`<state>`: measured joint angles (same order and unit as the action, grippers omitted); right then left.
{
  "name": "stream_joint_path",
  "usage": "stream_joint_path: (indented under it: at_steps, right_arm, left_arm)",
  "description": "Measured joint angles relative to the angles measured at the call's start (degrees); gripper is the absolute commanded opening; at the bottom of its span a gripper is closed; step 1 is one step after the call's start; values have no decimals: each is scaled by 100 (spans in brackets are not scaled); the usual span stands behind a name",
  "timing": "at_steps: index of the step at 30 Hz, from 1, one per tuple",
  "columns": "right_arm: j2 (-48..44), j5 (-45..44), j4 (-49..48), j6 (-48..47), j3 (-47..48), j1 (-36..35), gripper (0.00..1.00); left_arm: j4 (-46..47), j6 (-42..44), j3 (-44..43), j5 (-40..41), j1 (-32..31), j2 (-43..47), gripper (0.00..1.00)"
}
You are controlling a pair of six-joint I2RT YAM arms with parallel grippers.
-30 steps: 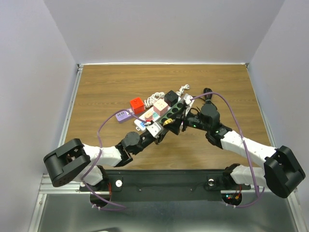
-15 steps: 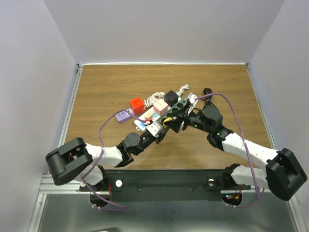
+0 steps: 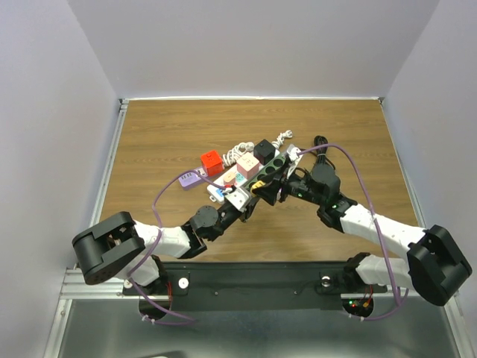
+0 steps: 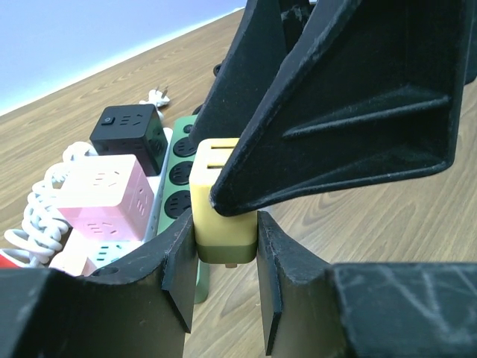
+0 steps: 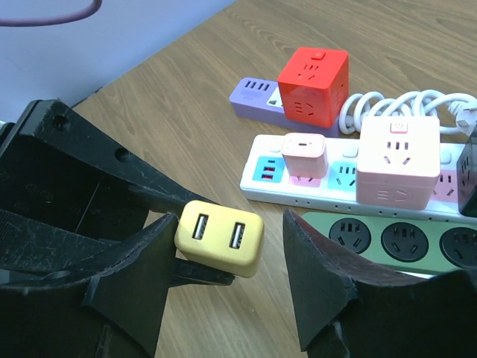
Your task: Insert the plug
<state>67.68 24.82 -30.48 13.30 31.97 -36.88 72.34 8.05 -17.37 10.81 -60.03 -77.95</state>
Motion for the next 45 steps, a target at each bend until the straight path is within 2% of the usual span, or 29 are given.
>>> stream_joint_path:
  at_steps: [4,5,7,8,10,11,13,15,20,21,24,28,31,38,45]
  right_arm:
    - [90,-63,35,-28,2,-107,62]
    - [116,-70,52,-39,2,-120,58]
    - [179,-85,44,-44,7,-149,48]
    - [210,-87,39,-52,15,-155,39]
    - [236,-114,42,-63,20,-177,29]
    - [256,-155,39,-70,24,-181,17]
    - [286,-197,33,-76,33,-184,5]
    - [328,-245,44,-90,50,-184,0]
    - [522,-437,24,-201,127,-227,0]
    - [584,-496,-22,-260,160,-249,1]
    - [822,-800,-146,-557,245,-299,0]
    - [1346,-1340,-409,-994,326,-234,1]
    - [1641,-1416,-505,-1213,337,-94,0]
    - [2210,-1034,-791,-1729,584,295,0]
    - [2658,-273,-1178,-2175,719,317,0]
  left_arm:
    - [11,4,0,96,-35,0,0]
    - [11,9,-2,122,-42,0,0]
    - [-22,22,0,153,-42,0,0]
    - [-52,28,0,160,-39,0,0]
    - [-96,46,0,177,-39,0,0]
    - [-107,46,0,186,-39,0,0]
    - [-129,48,0,197,-35,-15,0]
    - [-111,48,0,199,-24,-68,0]
    - [-136,22,-2,310,4,-151,45]
    - [-149,20,-2,348,15,-149,64]
    - [-256,-83,2,367,37,-98,96]
    - [-424,-302,68,190,-68,374,97]
    - [-708,-483,127,101,-72,811,97]
    - [-1475,-1027,332,-221,31,1661,99]
    - [-1834,-1263,509,-463,319,2406,99]
